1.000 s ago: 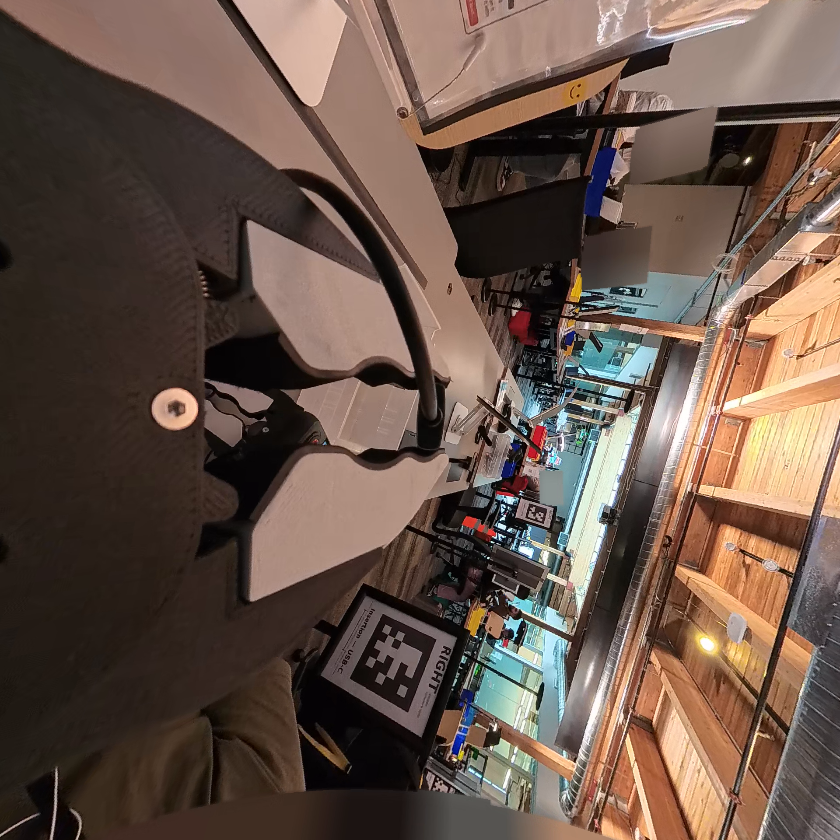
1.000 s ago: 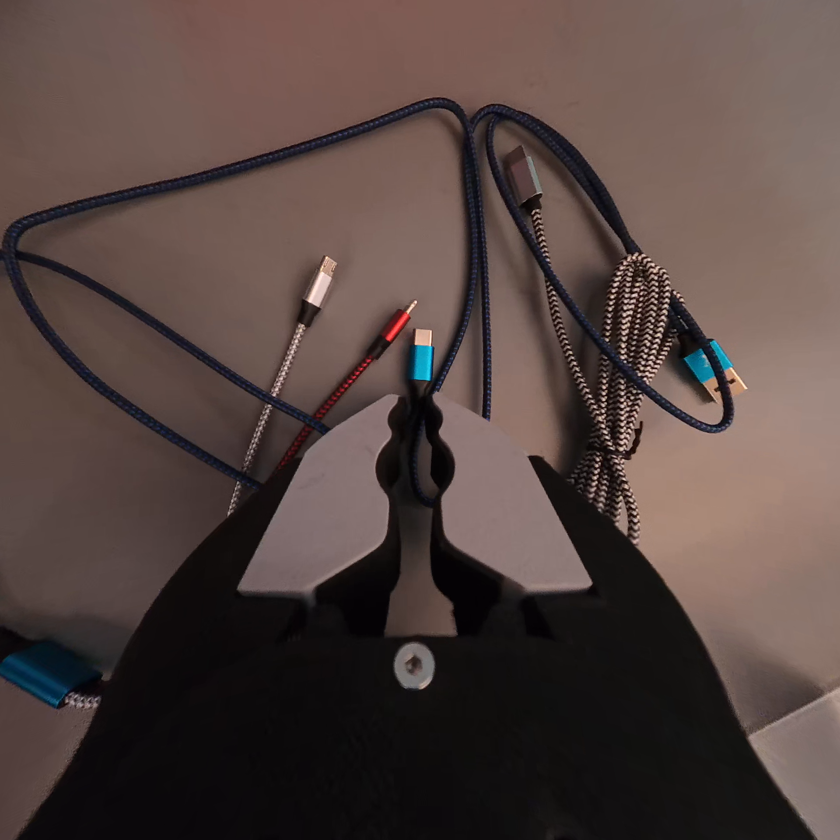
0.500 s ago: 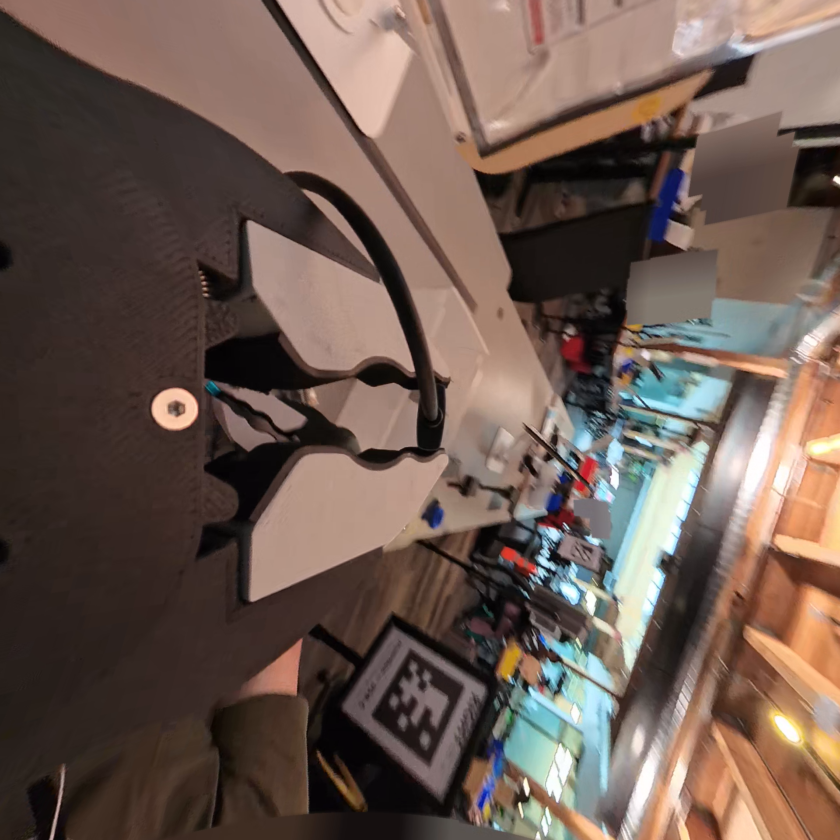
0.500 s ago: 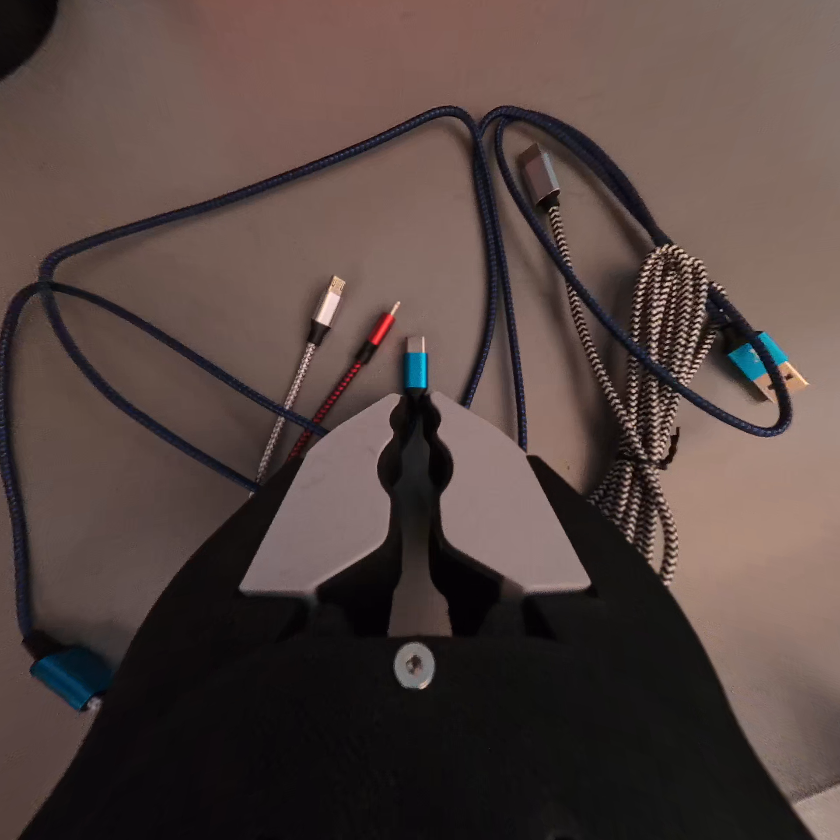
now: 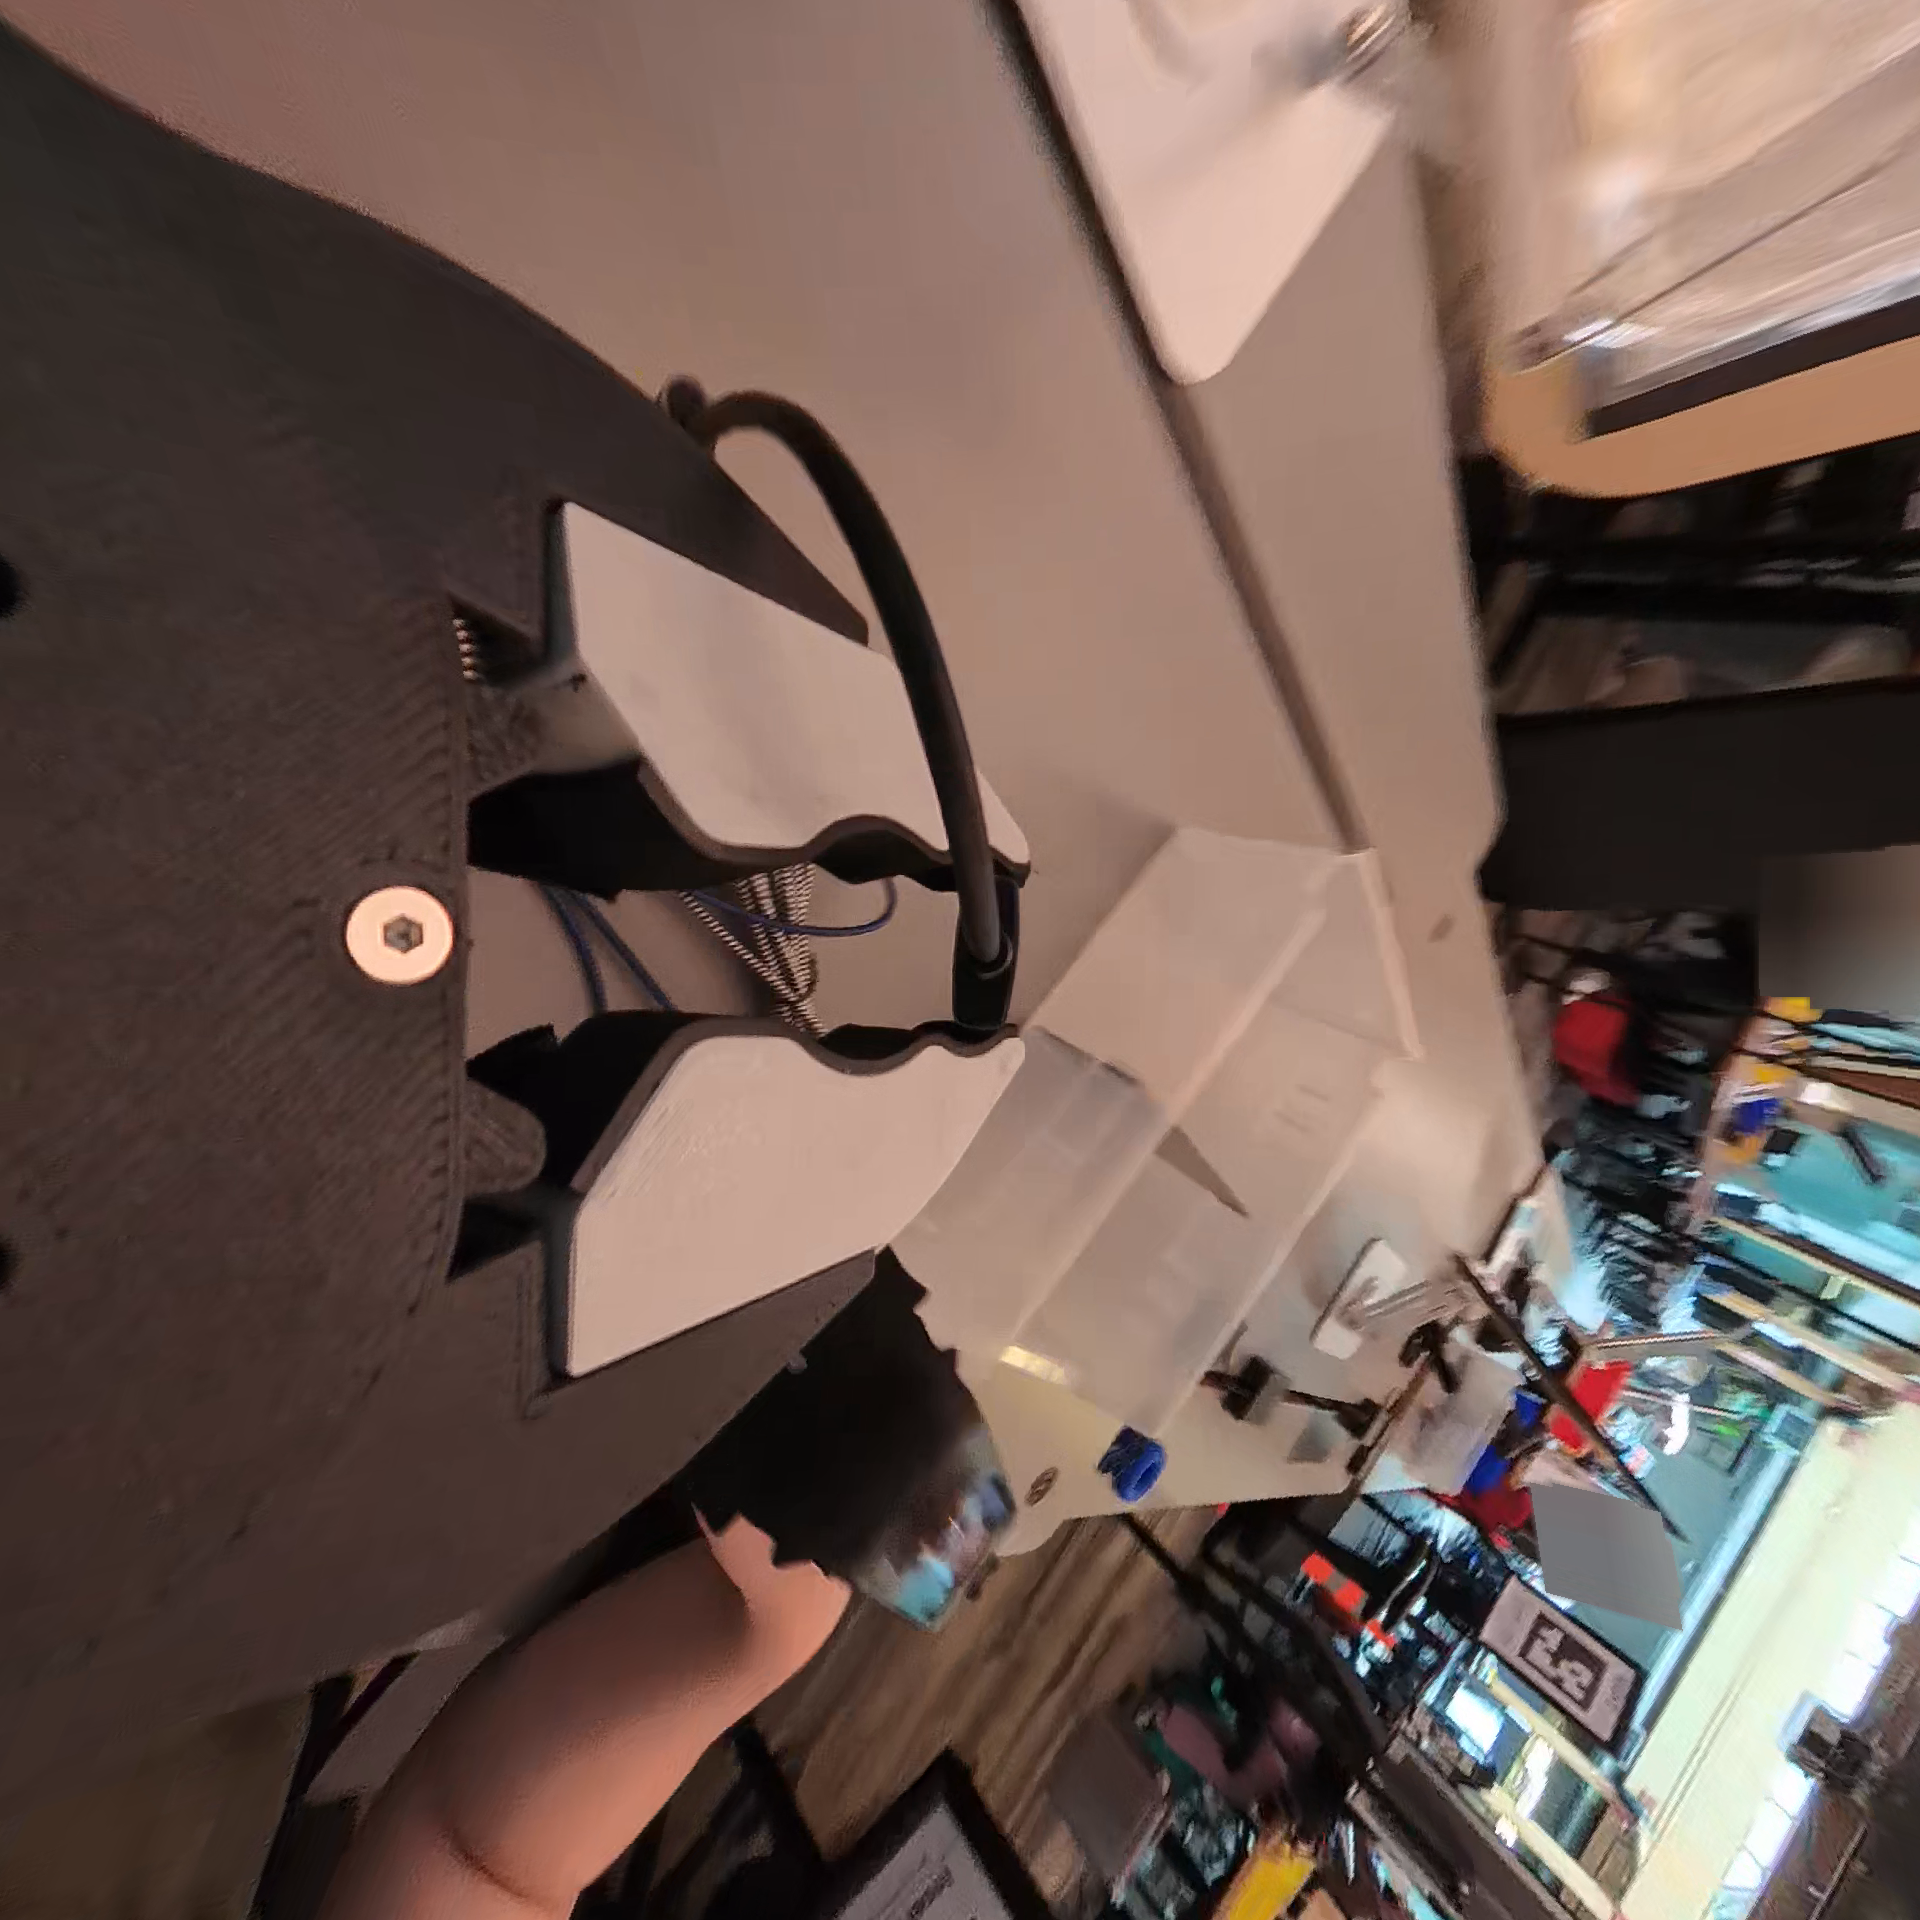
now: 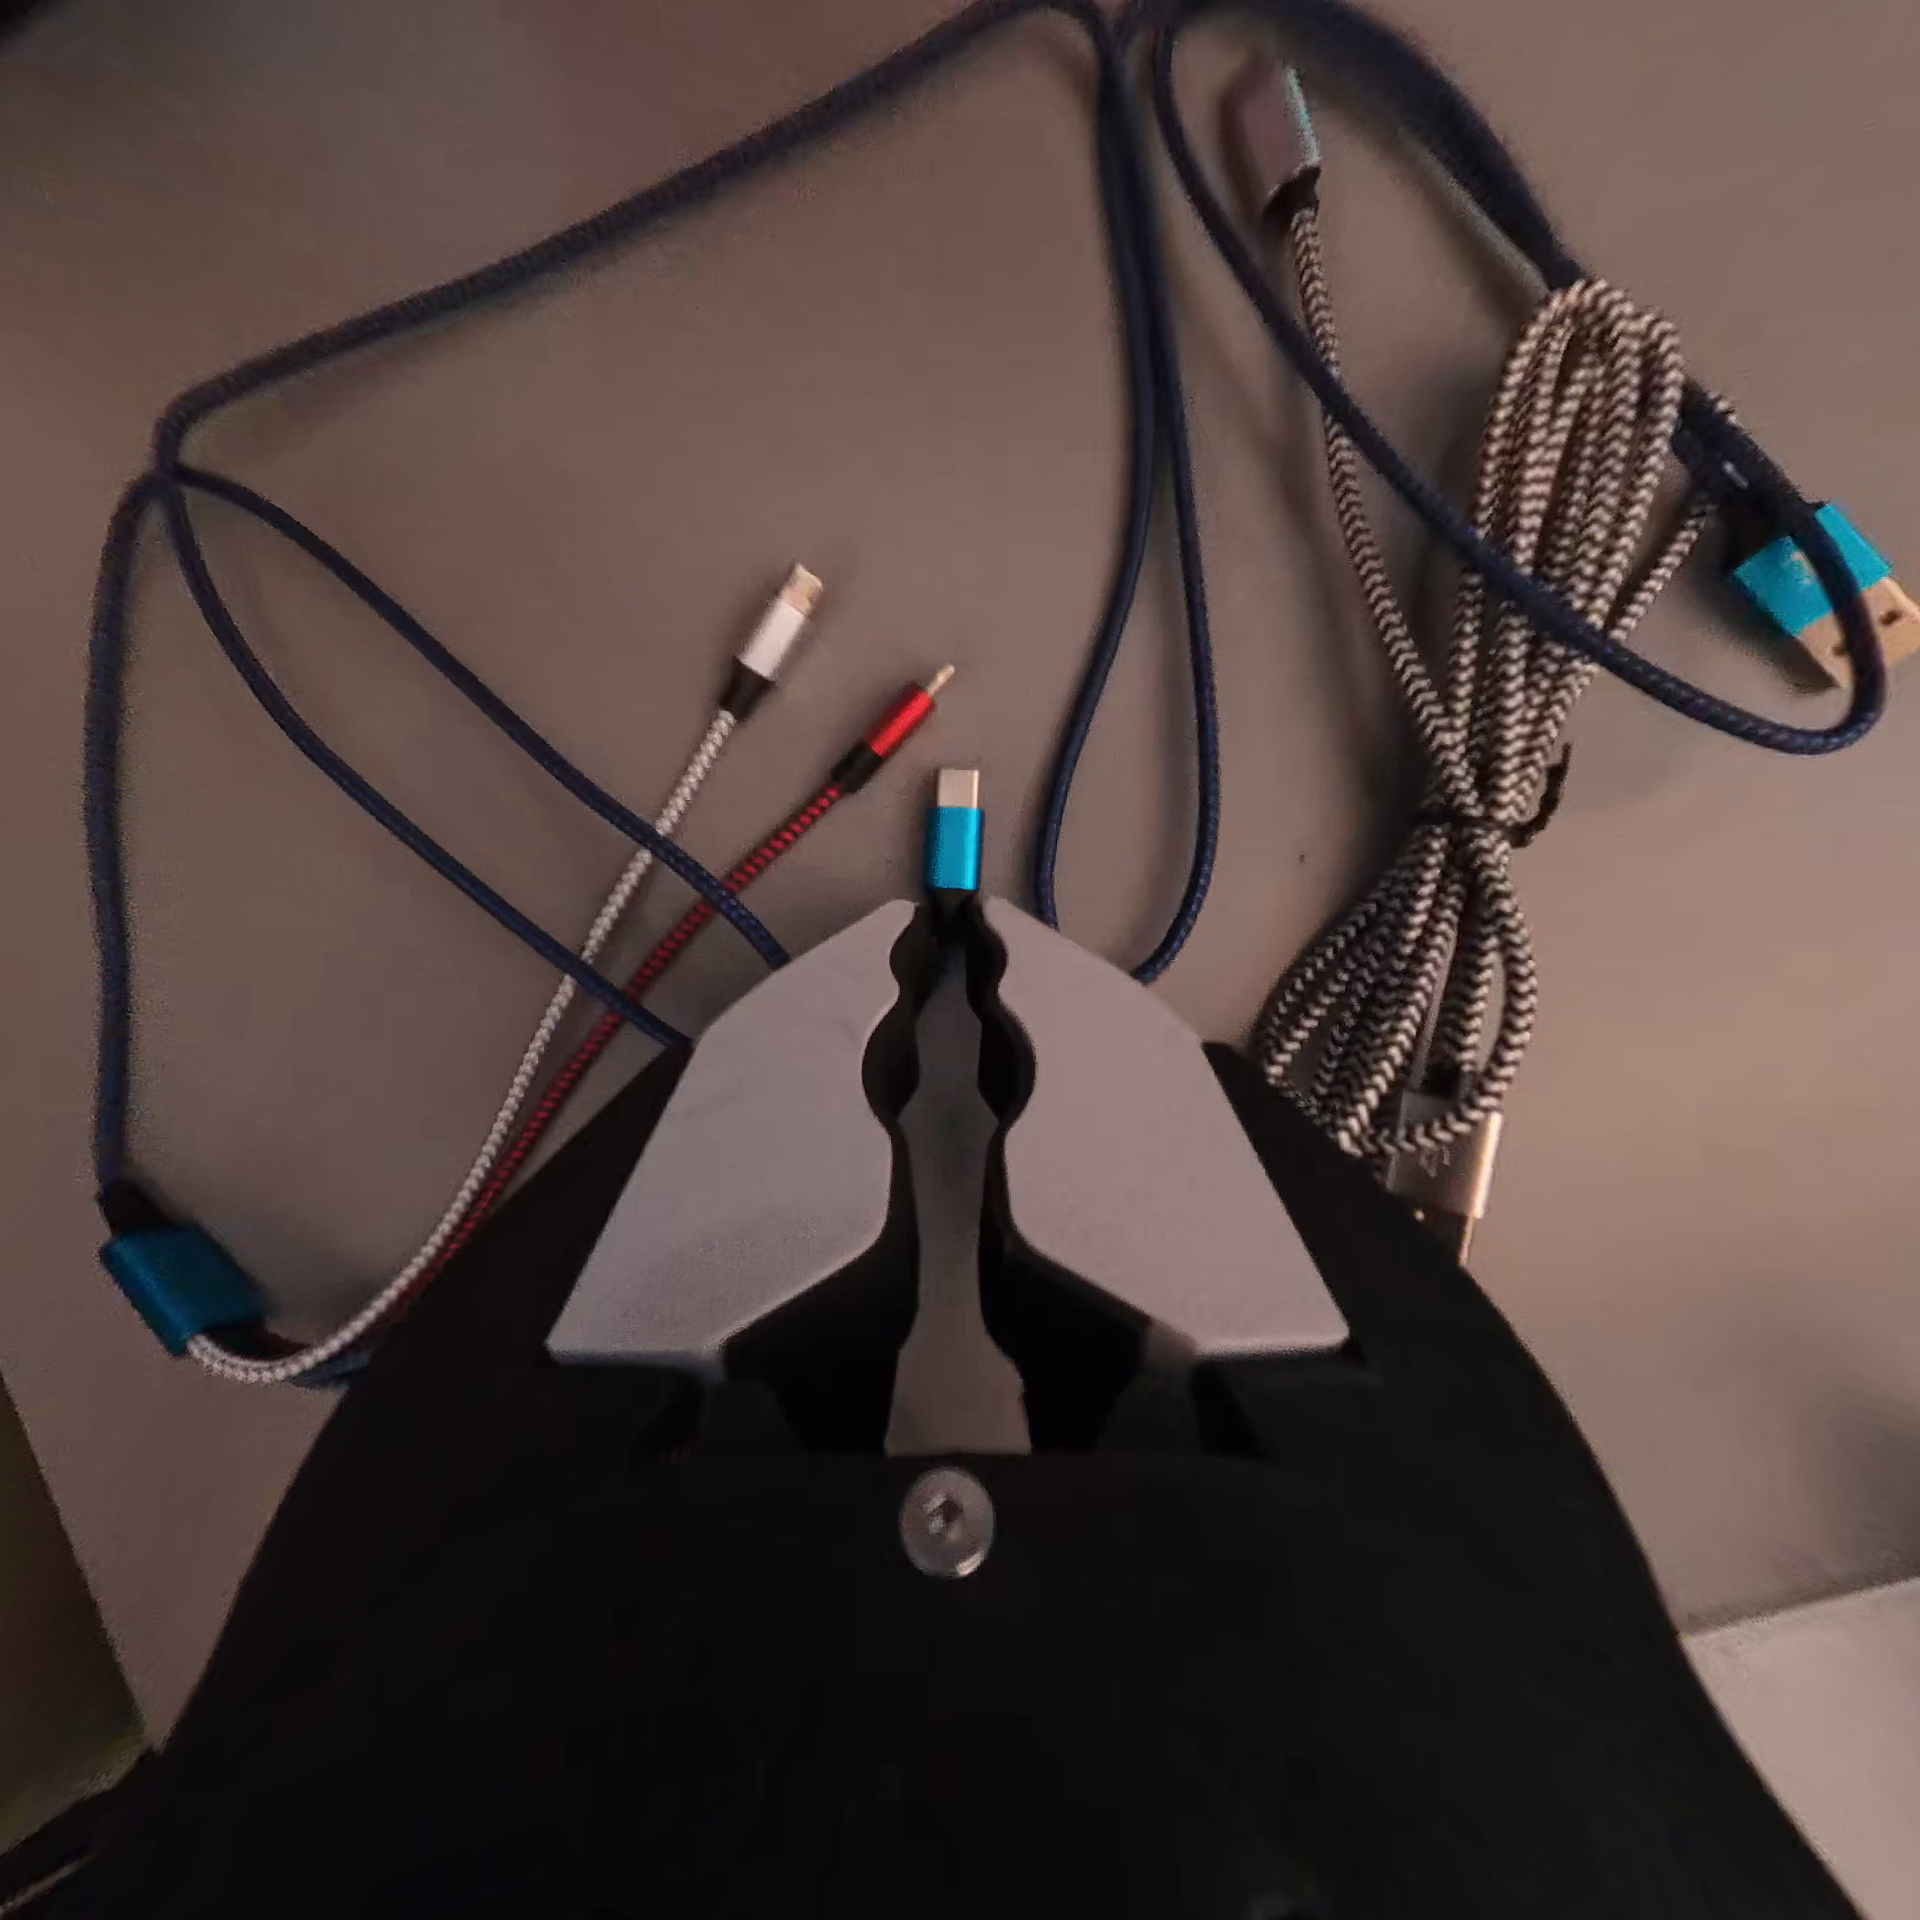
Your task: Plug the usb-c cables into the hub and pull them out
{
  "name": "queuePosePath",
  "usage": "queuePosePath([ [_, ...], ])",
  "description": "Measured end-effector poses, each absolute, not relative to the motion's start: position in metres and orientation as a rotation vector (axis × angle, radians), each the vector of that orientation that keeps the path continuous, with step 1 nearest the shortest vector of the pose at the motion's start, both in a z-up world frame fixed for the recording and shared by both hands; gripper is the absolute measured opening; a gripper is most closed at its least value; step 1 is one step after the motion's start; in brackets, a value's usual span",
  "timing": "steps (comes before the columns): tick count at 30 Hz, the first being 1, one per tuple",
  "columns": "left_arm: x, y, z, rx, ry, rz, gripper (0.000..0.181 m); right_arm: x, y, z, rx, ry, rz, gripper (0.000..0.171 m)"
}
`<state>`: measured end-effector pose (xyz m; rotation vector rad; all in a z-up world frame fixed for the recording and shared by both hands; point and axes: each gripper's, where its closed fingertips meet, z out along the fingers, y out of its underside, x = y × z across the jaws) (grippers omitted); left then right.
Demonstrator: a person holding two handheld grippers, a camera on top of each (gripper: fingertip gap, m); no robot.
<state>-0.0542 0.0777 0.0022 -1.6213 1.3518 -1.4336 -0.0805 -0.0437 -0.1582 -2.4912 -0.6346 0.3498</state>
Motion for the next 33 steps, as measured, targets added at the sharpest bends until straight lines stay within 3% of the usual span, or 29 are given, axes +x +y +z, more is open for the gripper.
queuePosePath([
  [8,-0.045,0.090,-0.060,-1.753,1.432,-1.324,0.023,-0.081,-0.043,-0.159,-2.507,-0.603,0.364,0.007],
  [23,-0.070,0.102,-0.111,-2.002,1.674,-1.040,0.023,-0.080,-0.043,-0.159,-2.496,-0.634,0.335,0.008],
  [28,-0.087,0.099,-0.154,-2.227,1.790,-0.775,0.002,-0.080,-0.044,-0.159,-2.496,-0.643,0.327,0.008],
  [33,-0.093,0.079,-0.159,-2.373,1.866,-0.851,0.001,-0.080,-0.044,-0.159,-2.495,-0.652,0.318,0.008],
])
